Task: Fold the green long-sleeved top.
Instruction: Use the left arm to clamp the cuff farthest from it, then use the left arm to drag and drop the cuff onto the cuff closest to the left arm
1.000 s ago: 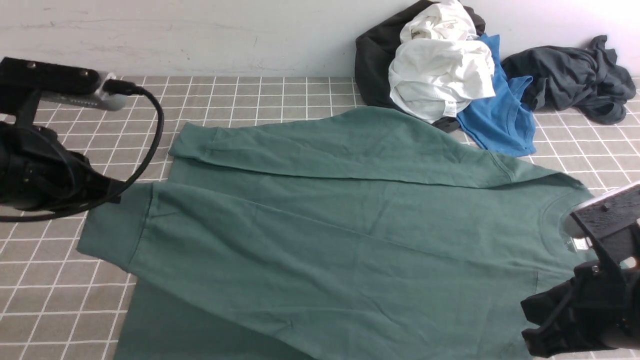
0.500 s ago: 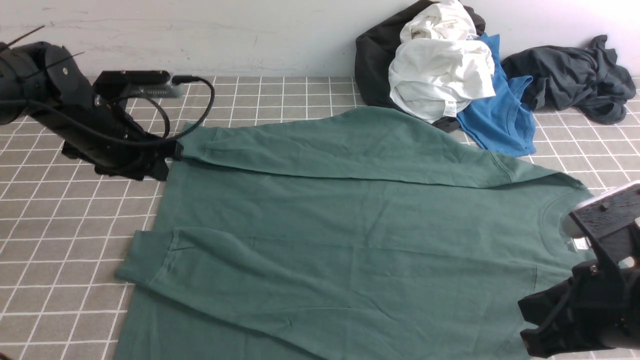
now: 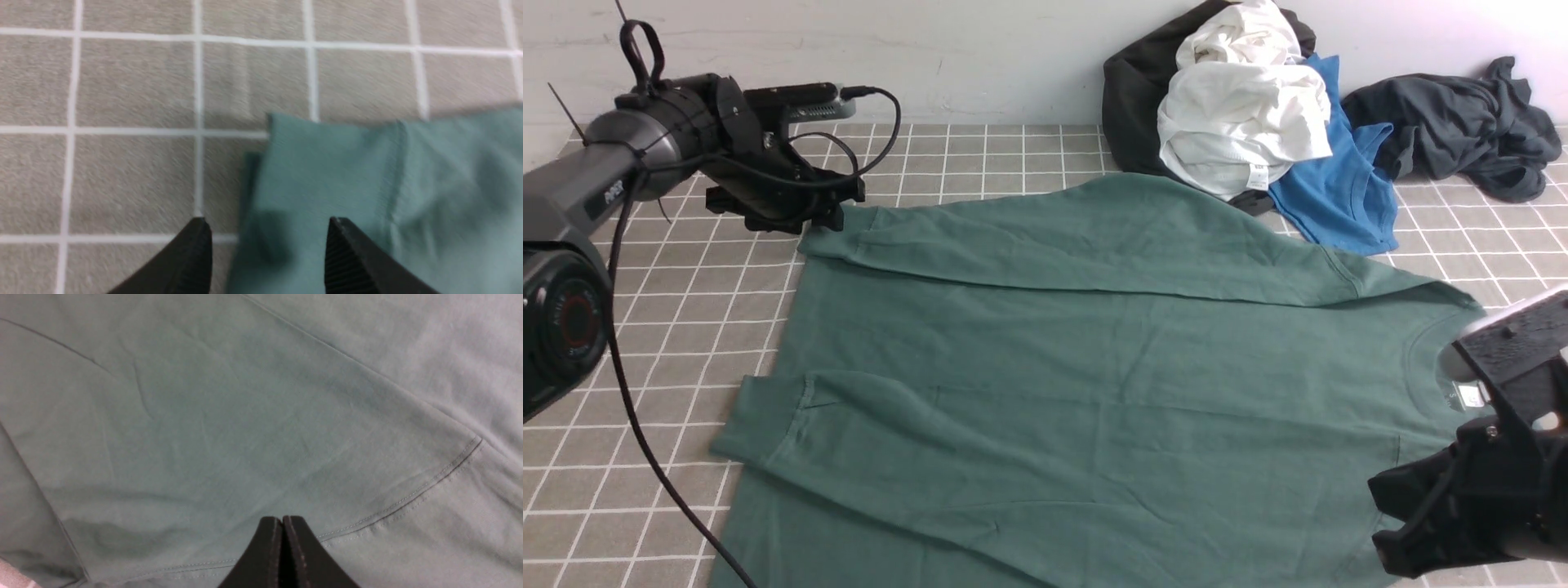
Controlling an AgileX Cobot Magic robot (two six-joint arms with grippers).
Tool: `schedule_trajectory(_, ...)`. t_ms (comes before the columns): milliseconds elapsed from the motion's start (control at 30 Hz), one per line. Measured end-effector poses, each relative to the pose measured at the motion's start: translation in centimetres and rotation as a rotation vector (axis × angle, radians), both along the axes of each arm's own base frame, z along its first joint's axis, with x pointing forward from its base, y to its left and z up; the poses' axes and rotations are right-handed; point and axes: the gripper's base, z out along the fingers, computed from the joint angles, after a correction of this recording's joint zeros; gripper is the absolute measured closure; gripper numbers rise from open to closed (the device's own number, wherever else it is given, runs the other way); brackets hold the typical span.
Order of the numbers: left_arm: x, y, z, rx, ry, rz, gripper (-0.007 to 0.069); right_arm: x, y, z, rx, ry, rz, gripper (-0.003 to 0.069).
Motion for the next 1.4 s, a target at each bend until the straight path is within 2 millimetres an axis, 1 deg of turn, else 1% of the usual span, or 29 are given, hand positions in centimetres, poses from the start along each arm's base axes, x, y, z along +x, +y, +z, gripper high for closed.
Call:
schedule_trajectory(67, 0.4, 0.2, -0.5, 0.007, 0.015, 0.027, 0.0271, 0.0, 0.0, 0.0, -0.008, -0.008, 0.008, 0.0669)
schedule_trajectory(167, 0.6, 0.3, -0.5, 0.015, 0.041, 0.038, 0.0282, 0.1, 0.0, 0.1, -0.015, -0.021, 0.02, 0.0669)
schedule_trajectory(233, 0.4, 0.2, -0.5, 0.01, 0.069, 0.019, 0.0348, 0.2, 0.0, 0.1, -0.016, -0.032, 0.023, 0.0669)
schedule_trajectory(267, 0.4, 0.1, -0.5, 0.01, 0.072, 0.015, 0.0356, 0.2, 0.0, 0.1, -0.016, -0.032, 0.024, 0.0669)
schedule_trajectory(300, 0.2, -0.1, -0.4, -0.002, 0.093, -0.013, 0.0426, 0.2, 0.0, 0.2, -0.015, -0.041, 0.024, 0.0669)
schedule_trajectory(333, 0.2, -0.2, -0.4, -0.006, 0.098, -0.022, 0.0449, 0.3, 0.0, 0.2, -0.013, -0.046, 0.024, 0.0669)
schedule_trajectory(367, 0.0, -0.4, -0.1, -0.013, 0.119, -0.07, 0.0547, 0.3, 0.0, 0.3, -0.01, -0.058, 0.023, 0.0669)
schedule_trajectory(400, 0.0, -0.5, -0.1, -0.017, 0.12, -0.075, 0.0556, 0.4, 0.1, 0.3, -0.01, -0.06, 0.022, 0.0669)
schedule_trajectory(433, -0.2, -0.6, 0.4, -0.015, 0.133, -0.109, 0.0594, 0.4, 0.1, 0.3, -0.009, -0.063, 0.023, 0.0669)
schedule_trajectory(500, -0.5, -0.7, 1.2, -0.004, 0.166, -0.149, 0.0608, 0.4, 0.0, 0.3, -0.01, -0.064, 0.023, 0.0669)
schedule_trajectory(567, -1.2, -0.7, 3.0, 0.009, 0.206, -0.179, 0.0609, 0.4, 0.0, 0.3, -0.01, -0.064, 0.024, 0.0669)
schedule_trajectory(600, -1.6, -0.7, 4.6, 0.02, 0.208, -0.195, 0.0609, 0.4, 0.0, 0.3, -0.01, -0.064, 0.024, 0.0669)
schedule_trajectory(633, -1.7, -0.7, 4.8, 0.021, 0.211, -0.197, 0.0609, 0.4, 0.0, 0.3, -0.01, -0.064, 0.024, 0.0669)
schedule_trajectory(667, -2.4, -0.7, 7.7, 0.03, 0.18, -0.206, 0.0609, 0.4, 0.0, 0.3, -0.01, -0.064, 0.024, 0.0669)
schedule_trajectory(700, -2.5, -0.7, 8.0, 0.03, 0.174, -0.206, 0.0609, 0.4, 0.0, 0.3, -0.01, -0.064, 0.024, 0.0669)
schedule_trajectory(733, -3.4, -0.7, 10.3, 0.033, 0.15, -0.207, 0.0609, 0.3, 0.0, 0.2, -0.011, -0.062, 0.024, 0.0669)
schedule_trajectory(767, -4.2, -0.7, 11.4, 0.035, 0.146, -0.206, 0.0609, 0.3, 0.0, 0.2, -0.011, -0.062, 0.024, 0.0669)
schedule_trajectory(800, -4.4, -0.7, 11.6, 0.035, 0.146, -0.206, 0.0609, 0.3, 0.0, 0.2, -0.011, -0.062, 0.024, 0.0669)
schedule_trajectory(833, -6.3, -0.6, 13.1, 0.043, 0.162, -0.206, 0.0609, 0.3, 0.0, 0.2, -0.012, -0.06, 0.024, 0.0669)
schedule_trajectory(867, -7.6, -0.6, 13.2, 0.045, 0.194, -0.205, 0.0609, 0.3, 0.0, 0.2, -0.013, -0.057, 0.025, 0.0669)
schedule_trajectory(1000, -13.4, -0.5, 10.9, 0.045, 0.389, -0.215, 0.0609, 0.2, 0.0, 0.1, -0.016, -0.048, 0.026, 0.0669)
schedule_trajectory(1067, -16.8, -0.5, 9.3, 0.041, 0.492, -0.219, 0.0609, 0.3, 0.0, 0.2, -0.015, -0.049, 0.026, 0.0669)
schedule_trajectory(1100, -17.6, -0.4, 9.1, 0.045, 0.498, -0.217, 0.0608, 0.3, 0.0, 0.2, -0.015, -0.049, 0.026, 0.0669)
schedule_trajectory(1133, -18.6, -0.3, 8.3, 0.055, 0.507, -0.213, 0.0604, 0.3, 0.0, 0.2, -0.015, -0.049, 0.026, 0.0669)
schedule_trajectory(1200, -19.6, -0.2, 7.3, 0.077, 0.486, -0.203, 0.0582, 0.3, 0.0, 0.2, -0.012, -0.047, 0.025, 0.0669)
schedule_trajectory(1267, -20.1, 0.0, 6.5, 0.1, 0.464, -0.202, 0.0529, 0.2, 0.1, 0.2, -0.004, -0.043, 0.021, 0.0669)
schedule_trajectory(1333, -20.4, 0.1, 6.4, 0.113, 0.464, -0.205, 0.0466, 0.2, 0.1, 0.2, 0.003, -0.033, 0.017, 0.0669)
schedule_trajectory(1367, -20.6, 0.0, 6.6, 0.121, 0.467, -0.212, 0.0407, 0.1, 0.1, 0.1, 0.006, -0.023, 0.016, 0.0669)
schedule_trajectory(1400, -20.7, 0.1, 6.6, 0.124, 0.468, -0.213, 0.0398, 0.1, 0.1, 0.1, 0.006, -0.019, 0.016, 0.0669)
